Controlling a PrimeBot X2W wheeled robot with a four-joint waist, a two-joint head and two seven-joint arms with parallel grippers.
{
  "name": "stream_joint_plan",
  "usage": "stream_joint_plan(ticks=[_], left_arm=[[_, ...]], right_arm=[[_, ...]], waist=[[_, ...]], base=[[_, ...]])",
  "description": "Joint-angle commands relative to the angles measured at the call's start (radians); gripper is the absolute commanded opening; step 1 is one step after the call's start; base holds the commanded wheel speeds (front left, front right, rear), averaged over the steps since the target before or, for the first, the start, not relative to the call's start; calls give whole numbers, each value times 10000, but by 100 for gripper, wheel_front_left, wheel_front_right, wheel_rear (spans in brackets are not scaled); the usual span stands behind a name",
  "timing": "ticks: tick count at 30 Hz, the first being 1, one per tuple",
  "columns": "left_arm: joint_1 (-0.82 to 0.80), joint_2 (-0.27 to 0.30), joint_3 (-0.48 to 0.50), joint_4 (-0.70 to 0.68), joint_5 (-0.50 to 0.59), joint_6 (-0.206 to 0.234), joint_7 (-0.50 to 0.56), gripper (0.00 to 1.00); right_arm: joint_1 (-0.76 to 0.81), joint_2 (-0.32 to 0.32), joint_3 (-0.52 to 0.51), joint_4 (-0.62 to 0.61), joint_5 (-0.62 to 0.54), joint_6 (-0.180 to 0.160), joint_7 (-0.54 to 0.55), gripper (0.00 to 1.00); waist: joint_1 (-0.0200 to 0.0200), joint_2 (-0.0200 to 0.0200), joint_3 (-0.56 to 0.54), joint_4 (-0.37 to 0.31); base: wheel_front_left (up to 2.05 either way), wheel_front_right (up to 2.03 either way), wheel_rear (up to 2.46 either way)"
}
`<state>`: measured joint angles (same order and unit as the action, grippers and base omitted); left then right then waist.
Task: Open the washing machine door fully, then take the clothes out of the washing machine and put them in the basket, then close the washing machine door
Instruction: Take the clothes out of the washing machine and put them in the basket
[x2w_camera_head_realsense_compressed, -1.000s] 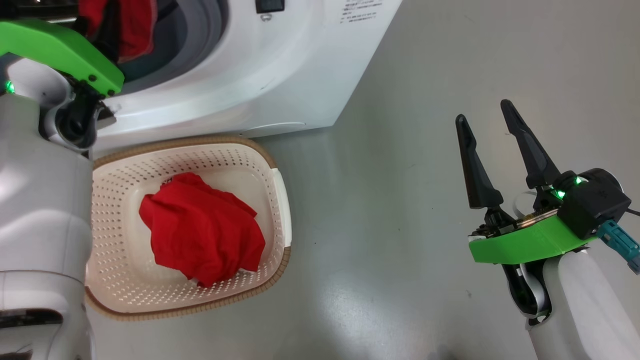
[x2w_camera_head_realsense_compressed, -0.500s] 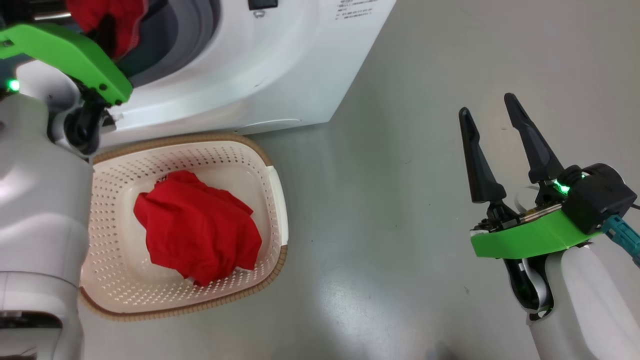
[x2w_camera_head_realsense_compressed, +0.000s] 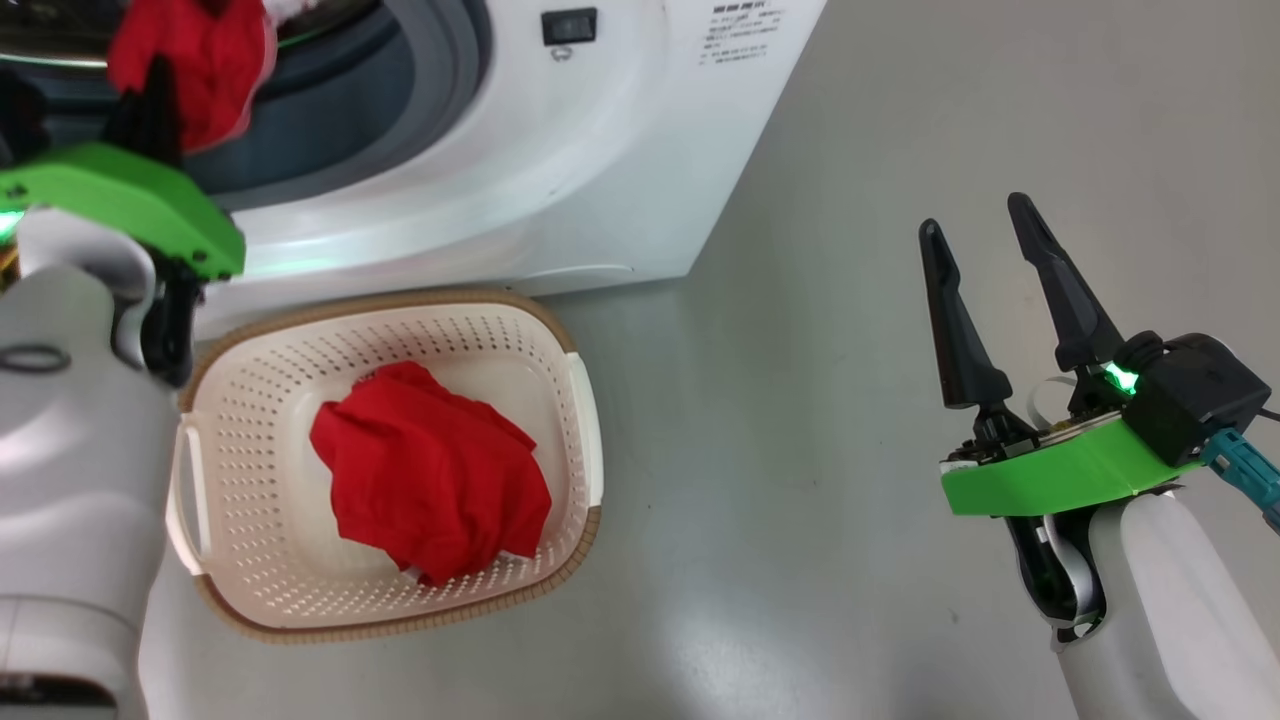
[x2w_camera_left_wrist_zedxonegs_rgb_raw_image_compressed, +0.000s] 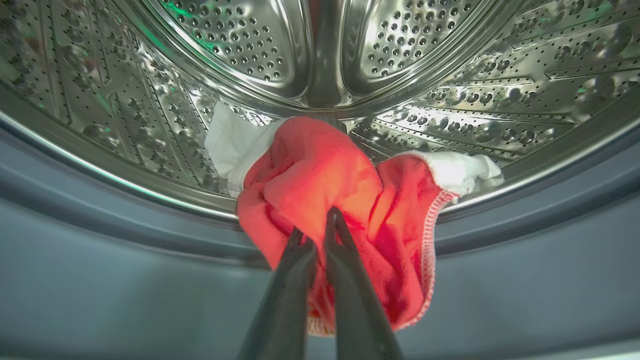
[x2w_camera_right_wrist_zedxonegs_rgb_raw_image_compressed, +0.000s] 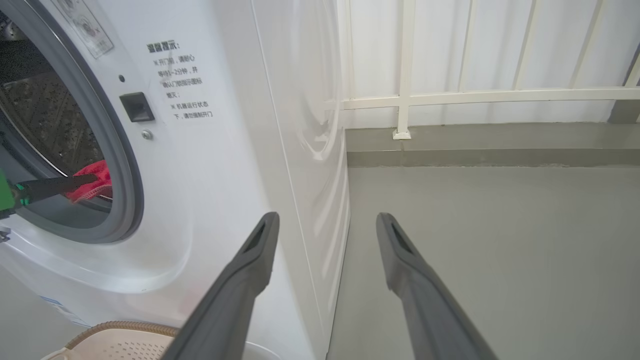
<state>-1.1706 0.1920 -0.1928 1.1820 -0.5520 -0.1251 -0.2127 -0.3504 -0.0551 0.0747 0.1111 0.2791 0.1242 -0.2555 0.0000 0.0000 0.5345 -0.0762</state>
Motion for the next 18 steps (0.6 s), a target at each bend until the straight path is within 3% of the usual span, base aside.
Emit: stream_joint_plan(ticks=[1,4,13,18], left_arm=[[328,622,71,-234,217,22,-312,0],[707,737,137,-624,371,158,-468,0],[3296,800,1634,-4527,1332,816,-488,0],[4358,679,2122,-5788,1887,944,-489,0]], right_arm=[[163,48,187,-181,-6,65,-63,100],[215,48,240,-134,11,65,-63,100],[413,48,291,-11,61,65,-63,100],[544,49,321,39,126,65,-63,100]], waist=[[0,0,-256,125],[0,0,-486,178],[0,0,-1230,223],[0,0,-1590,171]], base=[[0,0,0],[0,0,0],[0,0,0],[0,0,0]])
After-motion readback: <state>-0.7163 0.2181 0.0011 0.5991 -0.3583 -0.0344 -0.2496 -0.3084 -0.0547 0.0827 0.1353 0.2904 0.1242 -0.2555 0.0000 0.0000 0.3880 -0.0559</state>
